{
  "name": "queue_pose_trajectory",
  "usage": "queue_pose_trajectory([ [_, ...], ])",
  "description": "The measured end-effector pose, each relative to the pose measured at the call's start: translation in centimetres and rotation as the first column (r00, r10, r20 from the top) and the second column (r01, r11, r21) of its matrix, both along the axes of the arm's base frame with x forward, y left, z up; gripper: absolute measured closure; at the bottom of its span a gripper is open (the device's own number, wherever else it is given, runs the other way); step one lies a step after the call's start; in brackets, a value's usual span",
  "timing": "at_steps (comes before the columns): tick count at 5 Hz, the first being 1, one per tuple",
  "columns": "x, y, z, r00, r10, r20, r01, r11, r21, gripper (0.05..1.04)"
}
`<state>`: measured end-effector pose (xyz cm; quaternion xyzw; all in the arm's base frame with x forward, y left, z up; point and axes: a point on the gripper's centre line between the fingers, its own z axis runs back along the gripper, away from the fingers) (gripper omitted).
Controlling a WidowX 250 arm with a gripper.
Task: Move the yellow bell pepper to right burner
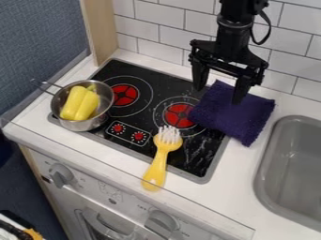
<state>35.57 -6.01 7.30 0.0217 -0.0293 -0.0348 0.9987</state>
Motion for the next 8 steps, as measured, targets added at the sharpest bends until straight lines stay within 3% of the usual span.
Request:
queue_pose_trajectory([
  [1, -0.2, 0.0, -1.0, 1.0, -0.004, -0.027, 0.004, 1.0, 0.0, 0.085],
  [2, -1.4, 2.0, -2.3, 0.998, 0.028, -0.054, -0.031, 0.999, -0.045, 0.085],
  [3, -2.7, 5.9, -0.5, 0.998, 0.057, -0.006, -0.057, 0.998, -0.036, 0.085],
  [4, -5.4, 10.0, 1.3, 0.998, 0.067, 0.0, -0.067, 0.996, 0.054, 0.085],
  [5, -7.5, 13.2, 1.8, 0.993, 0.119, 0.0, -0.118, 0.987, 0.112, 0.085],
  [6, -8.7, 16.3, 1.9, 0.982, 0.19, -0.023, -0.185, 0.975, 0.122, 0.085],
  [7, -10.2, 19.5, 1.1, 0.97, 0.244, -0.003, -0.243, 0.968, 0.06, 0.085],
  [8, -10.5, 20.3, 0.6, 0.964, 0.265, 0.007, -0.265, 0.963, 0.047, 0.085],
])
